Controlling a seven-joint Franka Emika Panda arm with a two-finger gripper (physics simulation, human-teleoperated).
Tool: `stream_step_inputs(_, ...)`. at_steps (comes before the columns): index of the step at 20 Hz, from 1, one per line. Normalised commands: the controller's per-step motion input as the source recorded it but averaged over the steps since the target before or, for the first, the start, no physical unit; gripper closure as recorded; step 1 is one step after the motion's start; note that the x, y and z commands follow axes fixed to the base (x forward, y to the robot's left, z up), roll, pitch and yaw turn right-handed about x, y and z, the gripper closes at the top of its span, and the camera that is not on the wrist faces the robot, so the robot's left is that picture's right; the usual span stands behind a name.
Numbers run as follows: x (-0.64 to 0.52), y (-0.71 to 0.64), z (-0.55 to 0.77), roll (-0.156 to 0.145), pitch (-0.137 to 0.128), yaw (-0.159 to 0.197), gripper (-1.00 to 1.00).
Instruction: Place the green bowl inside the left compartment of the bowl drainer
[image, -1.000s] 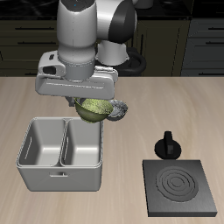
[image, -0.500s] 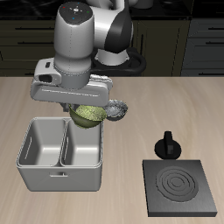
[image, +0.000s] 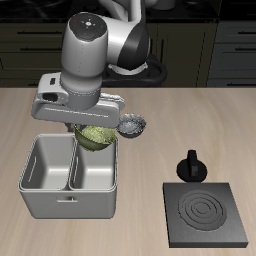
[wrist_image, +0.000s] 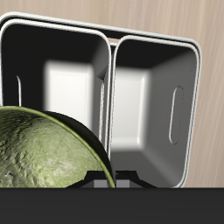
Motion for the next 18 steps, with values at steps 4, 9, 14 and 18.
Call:
stream_step_inputs(4,-0.08,0.0,0.03,-0.007,-0.021,0.064,-1.0)
stream_step_inputs(9,-0.1,0.03,0.01,-0.004,-0.004,0.01,-1.0)
stream_step_inputs(14,-0.05,-0.01,0.02,0.01,0.0,0.007,-1.0)
stream_step_inputs(18,-0.13,0.12,0.12,0.033,-0.043,0.027,-1.0)
